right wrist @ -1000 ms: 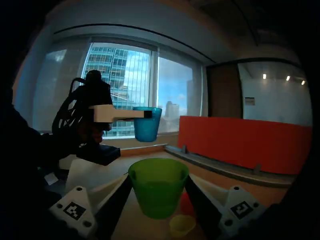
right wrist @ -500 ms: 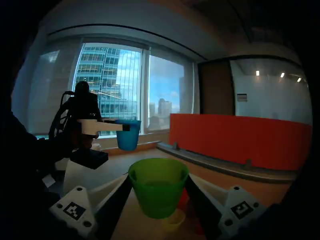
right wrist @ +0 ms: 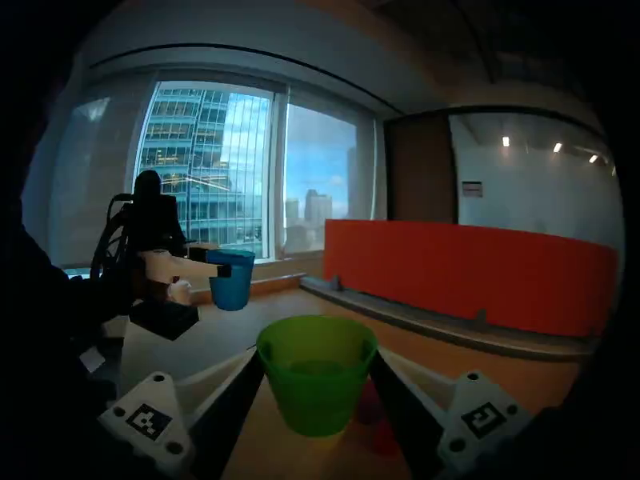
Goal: Pour water
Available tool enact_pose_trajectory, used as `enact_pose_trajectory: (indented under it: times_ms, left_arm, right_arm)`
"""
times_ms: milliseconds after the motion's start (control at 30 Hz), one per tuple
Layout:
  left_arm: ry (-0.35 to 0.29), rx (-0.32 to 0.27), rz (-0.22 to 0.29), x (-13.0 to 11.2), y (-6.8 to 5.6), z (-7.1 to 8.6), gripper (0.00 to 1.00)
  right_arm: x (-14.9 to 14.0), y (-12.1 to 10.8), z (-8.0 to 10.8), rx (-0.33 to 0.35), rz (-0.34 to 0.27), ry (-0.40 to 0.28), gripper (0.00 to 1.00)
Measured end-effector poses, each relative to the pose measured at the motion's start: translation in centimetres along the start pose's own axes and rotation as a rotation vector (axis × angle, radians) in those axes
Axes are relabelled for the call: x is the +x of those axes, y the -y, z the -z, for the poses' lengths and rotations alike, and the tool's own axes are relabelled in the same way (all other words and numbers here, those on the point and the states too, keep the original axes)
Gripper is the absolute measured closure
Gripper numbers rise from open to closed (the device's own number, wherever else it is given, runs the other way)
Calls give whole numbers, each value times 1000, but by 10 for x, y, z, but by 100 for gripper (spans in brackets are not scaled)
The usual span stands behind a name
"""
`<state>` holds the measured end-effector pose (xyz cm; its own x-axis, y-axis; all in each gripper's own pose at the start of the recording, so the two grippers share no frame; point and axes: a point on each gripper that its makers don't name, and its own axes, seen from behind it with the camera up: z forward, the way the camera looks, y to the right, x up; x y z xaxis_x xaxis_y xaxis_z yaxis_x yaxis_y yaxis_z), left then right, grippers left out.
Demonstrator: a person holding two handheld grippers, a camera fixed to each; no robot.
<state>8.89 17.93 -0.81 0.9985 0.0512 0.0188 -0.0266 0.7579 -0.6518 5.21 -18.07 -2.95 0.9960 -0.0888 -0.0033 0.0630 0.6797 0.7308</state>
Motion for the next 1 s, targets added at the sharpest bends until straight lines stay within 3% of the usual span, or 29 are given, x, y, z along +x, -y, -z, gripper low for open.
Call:
enact_pose_trajectory:
  times_ms: [467,1000]
  left_arm:
    - [90,-36,8,-40,-8,-4,12]
    - [242,-94,-40,-97,-19,-12,12]
  right_arm:
    - [-13,-8,9,-11,-9,35,10]
    - [-58,-11,13,29,-21,154,10]
